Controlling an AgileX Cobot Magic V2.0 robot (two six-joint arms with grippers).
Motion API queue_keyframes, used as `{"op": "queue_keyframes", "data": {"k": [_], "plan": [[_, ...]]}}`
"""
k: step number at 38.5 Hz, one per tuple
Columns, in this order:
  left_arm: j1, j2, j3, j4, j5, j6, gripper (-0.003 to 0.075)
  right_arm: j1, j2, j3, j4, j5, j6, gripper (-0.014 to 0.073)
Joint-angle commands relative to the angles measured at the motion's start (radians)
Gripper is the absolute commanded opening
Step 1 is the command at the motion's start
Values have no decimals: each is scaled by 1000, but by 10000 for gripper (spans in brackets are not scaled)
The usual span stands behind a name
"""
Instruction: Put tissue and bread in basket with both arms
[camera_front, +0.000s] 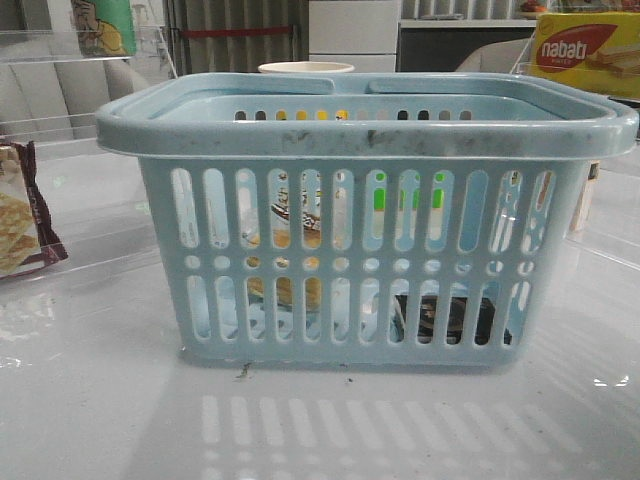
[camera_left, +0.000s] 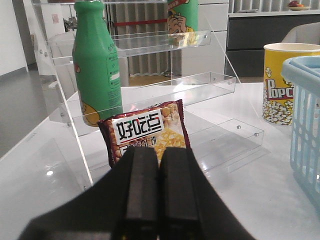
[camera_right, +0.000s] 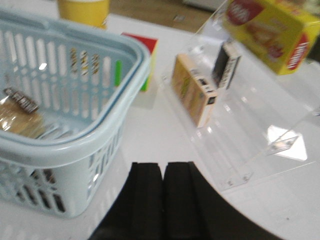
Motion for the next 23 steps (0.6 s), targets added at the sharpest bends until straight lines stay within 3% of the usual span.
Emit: {"op": "queue_keyframes", "data": {"k": [1, 10, 19, 23], "plan": [[-9, -17, 1, 1, -95, -5, 94, -84, -108, 83, 2, -225, -2, 56], [-9, -17, 1, 1, -95, -5, 95, -184, -316, 303, 48, -311, -2, 56], [-9, -17, 1, 1, -95, -5, 95, -193, -413, 458, 67, -404, -2, 56], [-9, -17, 1, 1, -95, -5, 95, -195, -411, 455, 67, -391, -2, 56]]}}
